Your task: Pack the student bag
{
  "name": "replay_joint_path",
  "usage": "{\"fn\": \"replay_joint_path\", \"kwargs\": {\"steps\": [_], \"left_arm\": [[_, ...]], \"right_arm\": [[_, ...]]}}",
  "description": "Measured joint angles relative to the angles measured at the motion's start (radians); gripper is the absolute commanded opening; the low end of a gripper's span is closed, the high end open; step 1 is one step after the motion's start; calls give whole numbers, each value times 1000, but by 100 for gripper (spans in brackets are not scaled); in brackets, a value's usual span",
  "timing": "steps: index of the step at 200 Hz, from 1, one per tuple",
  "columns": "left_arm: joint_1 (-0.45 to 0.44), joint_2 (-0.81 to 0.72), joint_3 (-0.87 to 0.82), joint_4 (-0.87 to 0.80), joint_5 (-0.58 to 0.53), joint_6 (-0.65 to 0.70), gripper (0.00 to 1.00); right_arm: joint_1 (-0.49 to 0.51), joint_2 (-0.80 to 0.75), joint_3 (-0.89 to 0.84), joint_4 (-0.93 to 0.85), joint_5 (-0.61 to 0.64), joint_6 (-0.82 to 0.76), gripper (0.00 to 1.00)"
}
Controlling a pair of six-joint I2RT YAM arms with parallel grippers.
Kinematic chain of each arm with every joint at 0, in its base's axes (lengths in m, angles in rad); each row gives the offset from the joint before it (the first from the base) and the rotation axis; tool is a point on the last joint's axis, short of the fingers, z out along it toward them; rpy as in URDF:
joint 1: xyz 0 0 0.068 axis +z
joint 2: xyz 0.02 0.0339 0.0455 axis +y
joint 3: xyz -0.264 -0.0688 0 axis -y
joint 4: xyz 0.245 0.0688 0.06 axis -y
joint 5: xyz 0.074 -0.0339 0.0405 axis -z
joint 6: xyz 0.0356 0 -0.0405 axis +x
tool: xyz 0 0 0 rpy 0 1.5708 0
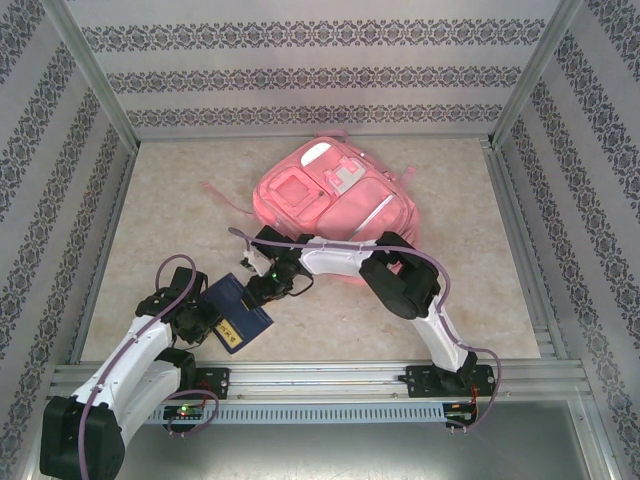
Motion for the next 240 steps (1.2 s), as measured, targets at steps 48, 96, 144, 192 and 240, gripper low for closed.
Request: {"fn": "replay_joint_path", "kwargs": {"steps": [48, 96, 144, 192, 240], "left_arm": [[0, 5, 0, 2, 3, 0, 33], [0, 2, -1, 3, 4, 0, 33], [0, -25, -12, 5, 5, 0, 33], [0, -27, -19, 34, 26, 0, 33], [1, -31, -23, 37, 29, 0, 33]], "right_arm": [[-39, -24, -29, 56, -140, 102, 46], [-42, -62, -26, 119, -251, 159, 45], [-45, -15, -4, 117, -280, 175, 44], [-51, 63, 51, 114, -302, 190, 44], [-23, 113, 60, 92, -277, 166, 21]]}}
